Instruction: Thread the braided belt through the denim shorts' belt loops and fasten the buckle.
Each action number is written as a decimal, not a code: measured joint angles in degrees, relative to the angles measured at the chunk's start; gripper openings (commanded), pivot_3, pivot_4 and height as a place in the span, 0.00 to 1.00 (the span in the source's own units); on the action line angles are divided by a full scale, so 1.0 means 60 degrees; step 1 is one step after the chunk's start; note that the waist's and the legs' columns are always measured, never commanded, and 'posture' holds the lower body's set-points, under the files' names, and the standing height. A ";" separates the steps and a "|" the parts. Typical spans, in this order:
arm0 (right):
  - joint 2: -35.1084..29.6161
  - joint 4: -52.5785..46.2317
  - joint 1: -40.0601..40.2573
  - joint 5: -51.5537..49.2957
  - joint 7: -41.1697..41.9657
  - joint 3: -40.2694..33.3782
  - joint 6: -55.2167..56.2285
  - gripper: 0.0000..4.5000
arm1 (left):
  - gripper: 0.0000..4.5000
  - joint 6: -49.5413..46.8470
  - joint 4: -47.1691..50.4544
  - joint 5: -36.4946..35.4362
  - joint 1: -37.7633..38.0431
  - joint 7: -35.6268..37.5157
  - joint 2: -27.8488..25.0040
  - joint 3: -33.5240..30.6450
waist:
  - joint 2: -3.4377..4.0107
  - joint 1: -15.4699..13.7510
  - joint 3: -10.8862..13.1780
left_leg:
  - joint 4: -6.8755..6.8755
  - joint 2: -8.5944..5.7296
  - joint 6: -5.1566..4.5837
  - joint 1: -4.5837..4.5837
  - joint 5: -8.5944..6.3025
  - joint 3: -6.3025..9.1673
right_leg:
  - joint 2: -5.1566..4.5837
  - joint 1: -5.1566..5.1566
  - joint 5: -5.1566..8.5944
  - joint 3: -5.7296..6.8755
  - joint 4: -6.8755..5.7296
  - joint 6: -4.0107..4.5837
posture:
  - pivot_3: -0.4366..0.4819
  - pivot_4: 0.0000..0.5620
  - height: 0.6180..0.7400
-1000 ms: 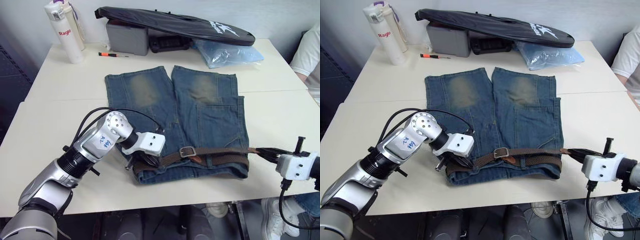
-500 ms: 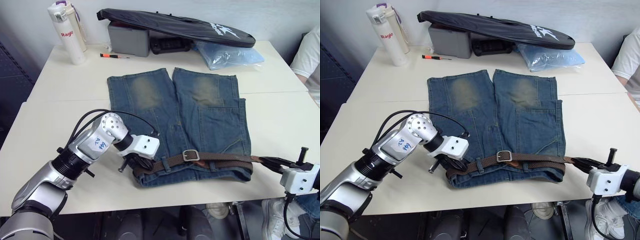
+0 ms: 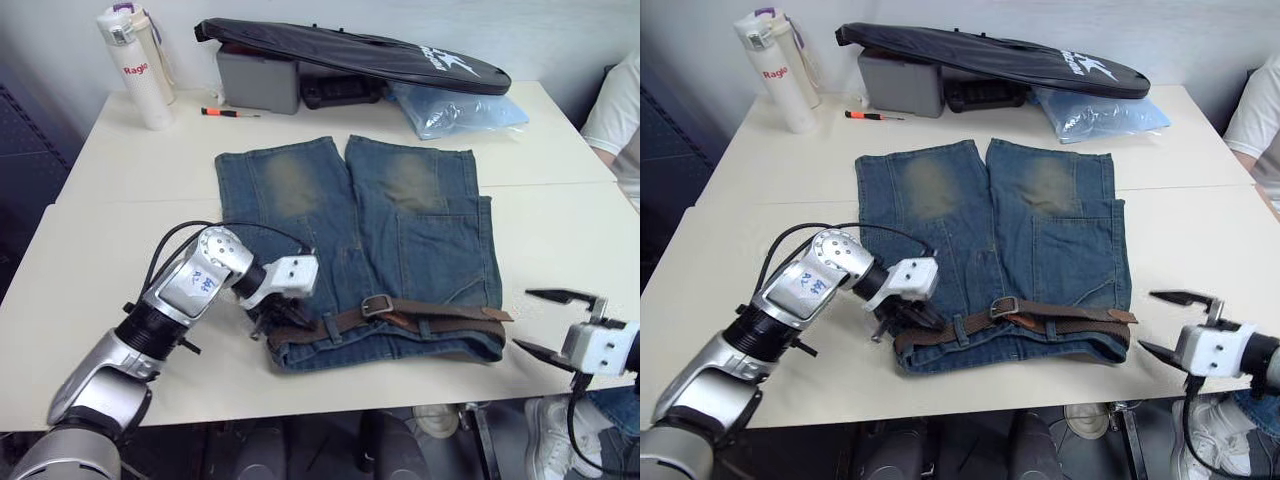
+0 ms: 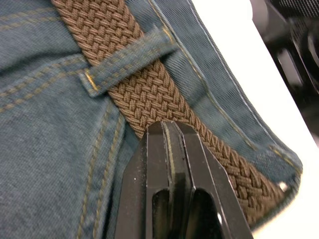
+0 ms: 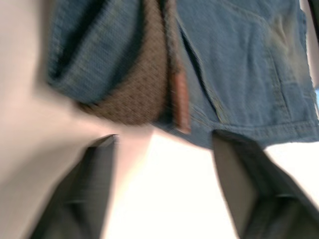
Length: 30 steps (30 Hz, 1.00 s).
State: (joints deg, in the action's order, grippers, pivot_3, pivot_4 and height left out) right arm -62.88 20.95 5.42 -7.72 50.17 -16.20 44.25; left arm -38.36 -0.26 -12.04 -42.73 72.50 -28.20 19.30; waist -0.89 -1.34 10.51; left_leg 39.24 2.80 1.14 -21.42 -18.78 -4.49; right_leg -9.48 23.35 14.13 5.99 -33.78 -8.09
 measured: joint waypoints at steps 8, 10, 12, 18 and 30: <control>0.0008 -0.0500 -0.0838 -0.2170 0.0980 -0.0095 -0.3612 1.00 | 0.00 -0.2444 -0.0117 -0.1766 -0.0809 -0.1483 -0.0131 -0.2842 | 0.0008 0.0122 0.0002 | -0.0013 0.0003 0.0003 0.0009 0.0001 -0.0004 | 0.0000 0.0003 0.0000 0.0000 -0.0003 0.0000 | 0.48 0.27 1.00; 0.0000 -0.1284 -0.0849 -0.3353 0.1264 -0.0219 -0.6024 1.00 | 0.00 -0.2929 -0.0005 -0.2195 -0.0712 -0.1380 -0.0938 -0.3260 | 0.0009 0.0158 0.0003 | -0.0018 0.0005 0.0003 0.0006 0.0001 -0.0003 | 0.0000 0.0008 0.0001 0.0001 -0.0002 0.0001 | 0.48 0.27 1.00; -0.0016 -0.1894 -0.0794 -0.4358 0.1307 -0.0446 -0.8053 1.00 | 0.00 -0.2672 0.0356 -0.2404 -0.0175 -0.1181 -0.1519 -0.3692 | 0.0016 0.0187 0.0002 | -0.0022 0.0006 0.0007 0.0007 -0.0003 -0.0003 | 0.0000 0.0007 0.0002 -0.0001 0.0001 0.0003 | 0.48 0.27 1.00; 0.0368 -0.3597 -0.1055 -0.6379 0.0754 -0.1186 -1.1841 1.00 | 0.41 -0.1900 0.1117 -0.2511 0.1904 -0.2053 -0.1919 -0.4969 | 0.0015 0.0093 0.0003 | -0.0011 0.0007 0.0017 -0.0001 -0.0011 0.0002 | 0.0000 0.0011 0.0003 0.0001 -0.0001 0.0006 | 0.48 0.27 1.00; 0.2067 -0.4878 -0.0957 -0.5990 -0.0516 -0.1111 -1.2972 1.00 | 1.00 -0.1961 0.4443 -0.3529 0.6672 -0.4497 -0.0797 -0.7071 | 0.0021 0.0001 -0.0001 | -0.0011 0.0008 0.0015 -0.0004 -0.0024 -0.0006 | 0.0000 0.0022 0.0004 -0.0004 -0.0005 0.0008 | 0.48 0.27 1.00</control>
State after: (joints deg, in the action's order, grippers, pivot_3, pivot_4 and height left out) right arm -50.48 -8.32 -0.32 -43.66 47.08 -22.87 -33.59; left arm -50.13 26.40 -33.21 -2.70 45.52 -32.98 -23.13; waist -0.76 -1.33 10.51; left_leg 39.18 2.85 1.23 -21.44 -18.93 -4.53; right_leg -9.48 23.48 14.15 5.97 -33.81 -8.04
